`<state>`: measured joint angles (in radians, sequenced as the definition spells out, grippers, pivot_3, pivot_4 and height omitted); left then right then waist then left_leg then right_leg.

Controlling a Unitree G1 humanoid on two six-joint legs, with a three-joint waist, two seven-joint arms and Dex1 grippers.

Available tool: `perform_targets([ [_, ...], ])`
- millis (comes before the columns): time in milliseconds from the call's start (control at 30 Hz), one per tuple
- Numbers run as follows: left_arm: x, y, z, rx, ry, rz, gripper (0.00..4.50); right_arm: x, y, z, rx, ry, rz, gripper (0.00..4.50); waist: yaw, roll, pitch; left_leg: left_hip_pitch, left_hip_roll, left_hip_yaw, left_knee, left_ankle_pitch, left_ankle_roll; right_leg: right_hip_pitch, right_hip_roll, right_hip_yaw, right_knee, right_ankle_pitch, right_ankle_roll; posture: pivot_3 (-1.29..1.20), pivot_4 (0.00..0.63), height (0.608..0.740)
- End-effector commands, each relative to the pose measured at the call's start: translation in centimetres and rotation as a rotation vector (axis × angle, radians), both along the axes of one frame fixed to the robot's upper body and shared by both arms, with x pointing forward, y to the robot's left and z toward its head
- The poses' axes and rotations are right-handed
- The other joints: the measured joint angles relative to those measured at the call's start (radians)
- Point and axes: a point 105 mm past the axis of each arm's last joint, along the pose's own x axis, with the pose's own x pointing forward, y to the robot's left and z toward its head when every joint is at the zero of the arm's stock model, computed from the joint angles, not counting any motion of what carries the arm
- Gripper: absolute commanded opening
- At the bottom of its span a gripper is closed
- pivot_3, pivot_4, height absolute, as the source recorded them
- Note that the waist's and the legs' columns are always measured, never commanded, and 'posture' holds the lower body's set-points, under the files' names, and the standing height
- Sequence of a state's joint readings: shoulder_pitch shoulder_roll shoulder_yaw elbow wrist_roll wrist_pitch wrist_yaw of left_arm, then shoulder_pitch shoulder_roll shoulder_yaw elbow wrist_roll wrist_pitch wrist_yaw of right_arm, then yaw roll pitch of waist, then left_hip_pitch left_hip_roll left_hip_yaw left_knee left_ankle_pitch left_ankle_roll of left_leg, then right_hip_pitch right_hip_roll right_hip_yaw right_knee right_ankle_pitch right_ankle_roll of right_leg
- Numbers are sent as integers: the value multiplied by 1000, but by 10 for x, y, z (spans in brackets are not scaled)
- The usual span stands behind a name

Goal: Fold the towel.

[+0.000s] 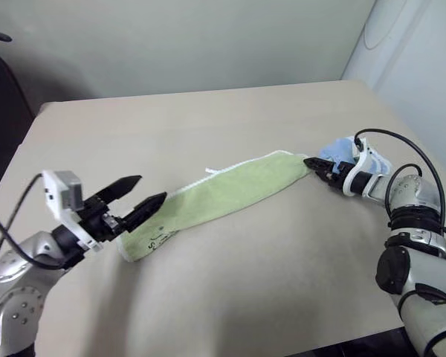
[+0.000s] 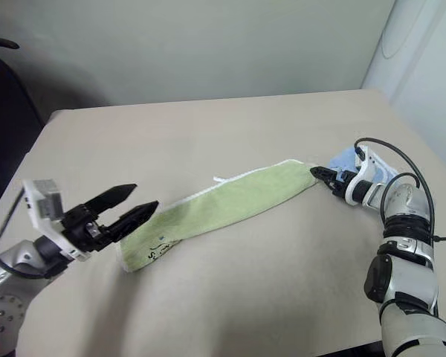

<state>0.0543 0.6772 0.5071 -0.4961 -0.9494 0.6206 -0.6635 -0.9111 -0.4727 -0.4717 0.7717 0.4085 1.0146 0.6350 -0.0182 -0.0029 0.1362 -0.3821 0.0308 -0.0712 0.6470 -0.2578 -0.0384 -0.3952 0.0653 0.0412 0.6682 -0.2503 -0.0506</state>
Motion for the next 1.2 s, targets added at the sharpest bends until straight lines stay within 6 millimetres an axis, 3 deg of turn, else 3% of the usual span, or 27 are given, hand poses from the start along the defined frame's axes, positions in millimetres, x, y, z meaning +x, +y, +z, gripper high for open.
perform_targets([
  [33,-1,-12,13,-3,-66,-26,4500,7,5,1,50,10,-27,4427,1,-1,0,0,0,0,0,0,0,0,0,0,0,0,0,0,150,740],
  [500,-2,-19,8,-6,-53,-32,4500,27,66,9,151,-3,60,4427,-20,-3,-2,7,0,2,0,-1,1,-1,7,18,4,-1,1,0,150,740],
  [667,-3,-19,6,1,-48,-20,4500,31,72,10,137,-6,62,4427,-18,-3,-2,6,0,2,0,-2,3,-1,7,18,4,-1,1,0,150,740],
  [767,-4,-17,6,-2,-49,-4,4500,31,69,10,144,-2,46,3835,-16,-3,-2,6,0,2,0,-4,6,-1,7,18,4,-1,1,0,150,740],
  [1100,-9,-11,3,-3,-39,22,4500,27,44,11,148,-26,3,242,-14,-3,-2,5,0,2,0,-6,10,-2,7,18,4,-1,1,0,150,740],
  [1133,-8,-11,3,-2,-37,24,4500,27,41,14,136,-44,4,21,-12,-3,-2,5,0,2,0,-6,10,-2,7,18,4,0,1,0,150,740],
  [1200,-8,-8,2,6,-31,33,4500,26,35,21,69,-107,19,21,-7,-3,-2,5,0,2,0,-7,11,-2,7,18,4,0,1,0,150,740],
])
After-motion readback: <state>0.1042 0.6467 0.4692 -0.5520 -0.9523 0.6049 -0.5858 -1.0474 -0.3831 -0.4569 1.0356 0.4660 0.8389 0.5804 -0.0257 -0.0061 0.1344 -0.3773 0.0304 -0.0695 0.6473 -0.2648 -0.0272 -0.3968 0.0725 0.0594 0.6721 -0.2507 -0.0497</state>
